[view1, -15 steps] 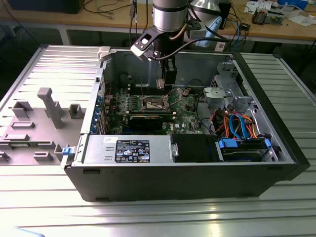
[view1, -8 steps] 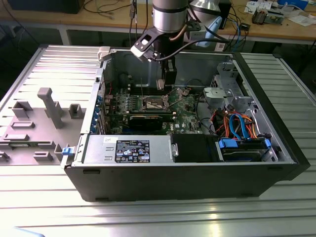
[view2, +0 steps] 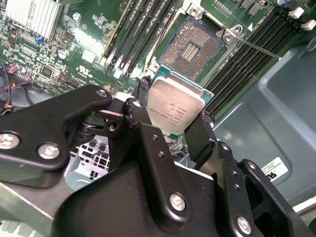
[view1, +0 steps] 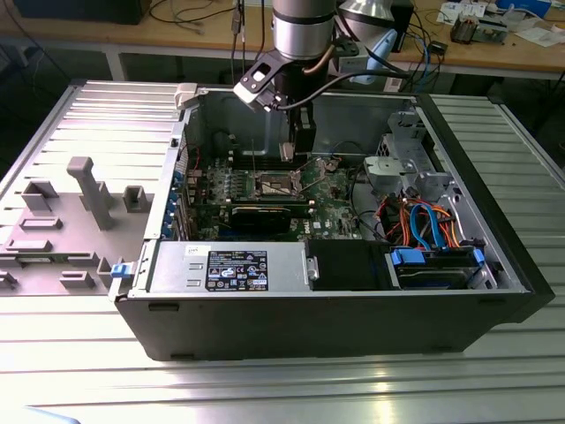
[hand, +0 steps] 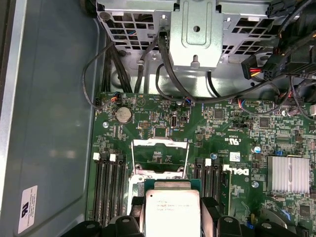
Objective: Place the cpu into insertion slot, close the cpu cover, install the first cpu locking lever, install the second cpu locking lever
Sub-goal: 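Place the cpu into insertion slot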
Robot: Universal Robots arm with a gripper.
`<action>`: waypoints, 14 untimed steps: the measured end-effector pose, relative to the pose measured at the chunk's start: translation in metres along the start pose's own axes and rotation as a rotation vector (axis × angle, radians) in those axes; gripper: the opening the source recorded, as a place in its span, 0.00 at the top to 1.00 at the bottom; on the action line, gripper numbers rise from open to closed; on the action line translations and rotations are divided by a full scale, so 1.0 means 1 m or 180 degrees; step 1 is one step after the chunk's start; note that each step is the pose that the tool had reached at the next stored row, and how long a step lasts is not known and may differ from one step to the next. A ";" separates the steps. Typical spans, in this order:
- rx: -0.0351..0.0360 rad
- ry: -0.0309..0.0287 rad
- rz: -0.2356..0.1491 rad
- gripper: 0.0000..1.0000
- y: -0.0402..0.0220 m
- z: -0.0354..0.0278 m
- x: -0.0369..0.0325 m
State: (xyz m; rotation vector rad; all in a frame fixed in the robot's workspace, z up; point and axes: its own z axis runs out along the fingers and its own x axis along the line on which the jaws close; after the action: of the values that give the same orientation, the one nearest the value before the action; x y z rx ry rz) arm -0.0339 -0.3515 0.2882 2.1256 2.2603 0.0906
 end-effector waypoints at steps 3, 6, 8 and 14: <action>0.0000 0.0000 0.0000 0.46 -0.0001 0.0008 0.0000; 0.0000 0.0000 0.0000 0.46 -0.0001 0.0018 0.0000; 0.0001 -0.0001 0.0000 0.46 -0.0002 0.0023 -0.0001; 0.0000 0.0000 0.0000 0.46 -0.0003 0.0043 -0.0001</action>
State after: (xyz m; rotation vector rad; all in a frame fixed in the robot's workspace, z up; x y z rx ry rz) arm -0.0339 -0.3515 0.2839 2.1257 2.2602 0.0904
